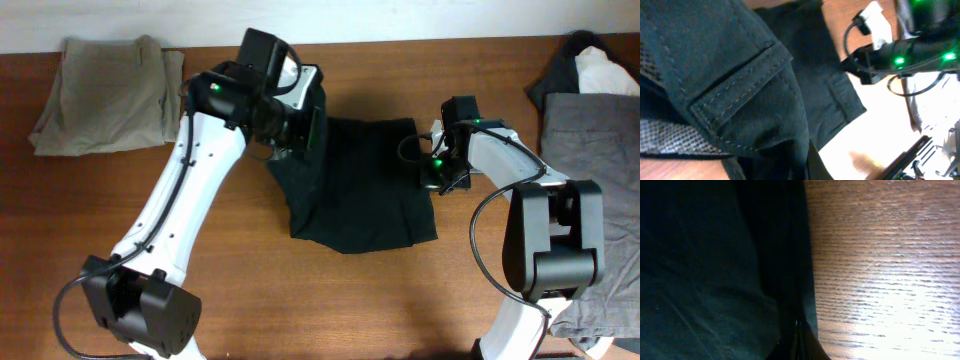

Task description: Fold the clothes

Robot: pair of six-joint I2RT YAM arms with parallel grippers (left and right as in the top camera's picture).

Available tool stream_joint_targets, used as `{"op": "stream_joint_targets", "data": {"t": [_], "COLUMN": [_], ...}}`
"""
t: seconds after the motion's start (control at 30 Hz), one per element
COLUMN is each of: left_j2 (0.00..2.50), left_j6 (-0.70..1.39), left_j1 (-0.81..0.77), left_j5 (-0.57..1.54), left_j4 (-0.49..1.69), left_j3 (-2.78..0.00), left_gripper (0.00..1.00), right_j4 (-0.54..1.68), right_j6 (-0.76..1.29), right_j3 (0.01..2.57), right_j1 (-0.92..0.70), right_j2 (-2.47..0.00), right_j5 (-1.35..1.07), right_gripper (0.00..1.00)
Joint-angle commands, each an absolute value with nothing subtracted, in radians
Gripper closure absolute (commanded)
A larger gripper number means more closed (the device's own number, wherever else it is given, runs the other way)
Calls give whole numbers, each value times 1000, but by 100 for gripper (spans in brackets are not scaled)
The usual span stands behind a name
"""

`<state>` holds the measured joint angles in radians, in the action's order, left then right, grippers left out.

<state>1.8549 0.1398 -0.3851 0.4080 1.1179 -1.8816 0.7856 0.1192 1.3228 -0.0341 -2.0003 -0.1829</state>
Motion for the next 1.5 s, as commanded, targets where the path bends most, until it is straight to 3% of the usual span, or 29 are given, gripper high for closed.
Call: {"op": "stream_joint_targets", "data": {"t": [0.0, 0.43, 0.63, 0.7, 0.73, 0.77, 0.87, 1.07, 1.13, 1.17, 1.2, 1.23, 1.27, 1.3, 1.33, 1.47], "left_j2": [1836, 1986, 2051, 2054, 2054, 2054, 2054, 2054, 2054, 2054, 2056, 2065, 2080, 2104, 2130, 2232], "left_j6": [146, 187, 187, 187, 187, 187, 187, 186, 186, 181, 160, 155, 156, 156, 156, 151], "left_j1": [-431, -521, -564, -564, -564, -564, -562, -495, -462, -455, -455, -458, -458, -458, -458, -458], "left_j5": [437, 363, 362, 362, 362, 362, 362, 362, 359, 358, 357, 350, 347, 348, 351, 426], "left_j4": [1084, 968, 913, 913, 913, 913, 913, 968, 1013, 1025, 1032, 1050, 1073, 1104, 1129, 1202], "left_j3": [-1903, -1903, -1902, -1902, -1902, -1902, -1903, -1903, -1903, -1901, -1899, -1899, -1899, -1899, -1899, -1899], "left_gripper": [100, 97, 90, 33, 13, 1, 1, 1, 4, 11, 31, 66, 86, 97, 99, 99], "right_j4": [776, 765, 770, 770, 776, 797, 934, 1196, 1239, 1264, 1272, 1268, 1263, 1255, 1235, 1066], "right_j6": [114, 140, 152, 165, 167, 166, 166, 135, 60, 27, 2, -1, -4, -4, -3, 52], "right_j3": [1312, 1312, 1312, 1313, 1324, 1345, 1476, 1716, 1719, 1716, 1699, 1662, 1626, 1579, 1531, 1316], "right_j1": [-40, -41, -41, -37, -29, -18, 41, 166, 148, 123, 89, 44, 8, -26, -49, -64], "right_j2": [-2005, -2005, -2005, -2004, -2003, -2000, -1971, -1864, -1835, -1837, -1839, -1839, -1839, -1839, -1839, -1839], "right_j5": [-229, -258, -259, -258, -259, -258, -258, -269, -372, -398, -397, -397, -397, -397, -397, -424], "right_gripper": [96, 96, 96, 92, 88, 86, 76, 76, 75, 70, 66, 68, 77, 89, 94, 96]}}
